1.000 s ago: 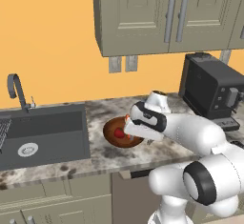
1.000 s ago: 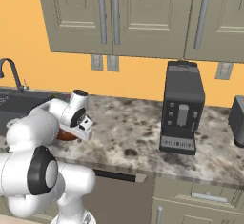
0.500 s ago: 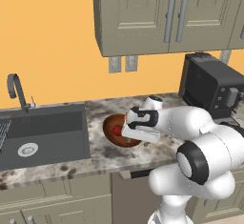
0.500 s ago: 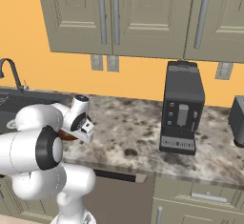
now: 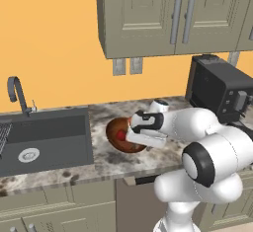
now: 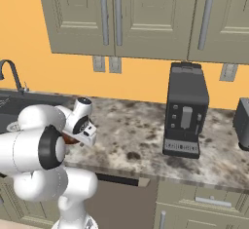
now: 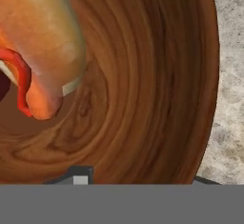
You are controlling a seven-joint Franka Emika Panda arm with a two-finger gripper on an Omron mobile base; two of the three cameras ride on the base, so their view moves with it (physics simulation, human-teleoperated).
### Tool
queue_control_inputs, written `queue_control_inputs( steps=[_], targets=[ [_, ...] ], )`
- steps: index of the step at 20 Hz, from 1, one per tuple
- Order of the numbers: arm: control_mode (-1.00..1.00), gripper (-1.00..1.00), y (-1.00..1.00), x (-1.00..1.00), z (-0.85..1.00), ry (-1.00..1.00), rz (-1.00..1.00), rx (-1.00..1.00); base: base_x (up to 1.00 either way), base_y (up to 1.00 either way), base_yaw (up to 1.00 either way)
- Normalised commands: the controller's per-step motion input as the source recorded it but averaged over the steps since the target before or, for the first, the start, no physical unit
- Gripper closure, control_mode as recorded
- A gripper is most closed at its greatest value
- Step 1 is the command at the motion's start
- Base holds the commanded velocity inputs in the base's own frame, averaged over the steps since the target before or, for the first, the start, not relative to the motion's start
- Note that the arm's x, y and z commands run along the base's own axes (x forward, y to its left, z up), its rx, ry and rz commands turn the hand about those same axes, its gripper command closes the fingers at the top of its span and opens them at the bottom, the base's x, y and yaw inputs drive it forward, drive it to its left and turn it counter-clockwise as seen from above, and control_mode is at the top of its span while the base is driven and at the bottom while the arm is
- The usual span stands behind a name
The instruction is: Dump the tomato and hot dog from the bowl so the bowl can be washed. Place the bowl in the sink after clearing the leftovers.
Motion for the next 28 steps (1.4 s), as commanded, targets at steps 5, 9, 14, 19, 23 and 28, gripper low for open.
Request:
queue_control_inputs(
  steps=[5, 9, 14, 19, 23, 28],
  targets=[
    [-1.00, 1.00, 0.00, -0.17, 0.22, -0.22, -0.02, -0.02, 0.00, 0.00, 0.00],
    [-1.00, 1.00, 0.00, -0.34, 0.33, -0.20, -0.07, 0.00, 0.00, 0.00, 0.00],
    [-1.00, 1.00, 0.00, -0.35, 0.56, -0.19, -0.17, 0.00, 0.00, 0.00, 0.00],
    [-1.00, 1.00, -0.01, -0.43, 0.79, -0.15, -0.26, 0.03, 0.00, 0.00, 0.00],
    [-1.00, 1.00, 0.00, -0.45, 0.95, -0.05, -0.27, 0.06, 0.00, 0.00, 0.00],
    [-1.00, 1.00, -0.09, -0.62, 1.00, 0.00, -0.24, 0.09, 0.00, 0.00, 0.00]
  ],
)
